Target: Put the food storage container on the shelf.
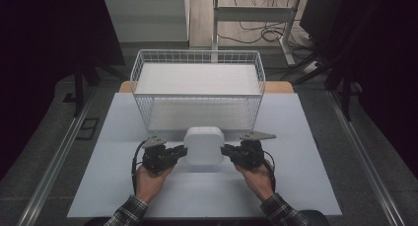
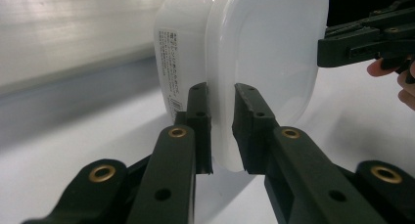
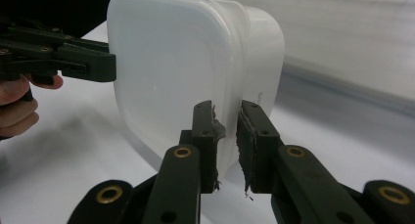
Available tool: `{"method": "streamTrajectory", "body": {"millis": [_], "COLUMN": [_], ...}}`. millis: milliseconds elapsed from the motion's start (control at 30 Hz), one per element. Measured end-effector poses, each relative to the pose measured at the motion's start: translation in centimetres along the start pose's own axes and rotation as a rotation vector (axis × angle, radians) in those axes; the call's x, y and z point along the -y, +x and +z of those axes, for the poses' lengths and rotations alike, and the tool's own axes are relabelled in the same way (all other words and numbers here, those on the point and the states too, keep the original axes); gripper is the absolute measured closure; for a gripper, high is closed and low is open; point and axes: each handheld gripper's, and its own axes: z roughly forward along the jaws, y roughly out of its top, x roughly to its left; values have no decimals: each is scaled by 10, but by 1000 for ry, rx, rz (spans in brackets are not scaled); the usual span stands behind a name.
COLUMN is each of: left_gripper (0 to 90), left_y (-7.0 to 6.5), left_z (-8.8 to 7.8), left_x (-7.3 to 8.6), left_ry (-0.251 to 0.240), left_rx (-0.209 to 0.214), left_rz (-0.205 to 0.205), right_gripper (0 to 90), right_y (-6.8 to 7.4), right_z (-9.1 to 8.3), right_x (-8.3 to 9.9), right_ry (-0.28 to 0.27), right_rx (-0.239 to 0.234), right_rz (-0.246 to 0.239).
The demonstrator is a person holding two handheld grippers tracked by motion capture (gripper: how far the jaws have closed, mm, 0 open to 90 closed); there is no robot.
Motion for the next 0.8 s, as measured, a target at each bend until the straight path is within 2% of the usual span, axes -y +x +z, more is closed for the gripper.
{"method": "streamTrajectory", "body": {"millis": [200,367,667,800], "left_gripper": [784,784,783,782], "left_y": [7,16,31,40], "left_z": [5,10,18,25], "left_x": [-7,-19,-30,-35], "left_ry": [-14,-19,-16,-18], "left_rx": [-3,-21,-40,-52], "left_rz": [-7,-1,-11,-28], "right_gripper": [780,779,776,773], "right_y": [-7,-12,-21,-28], "right_z": [6,13,30,41], "right_x": [-12,-21,-33,-38], "right_ry": [-19,-27,-32,-38], "right_rx": [11,18,35,39], "right_rz": [-24,-27,-23,-11]}}
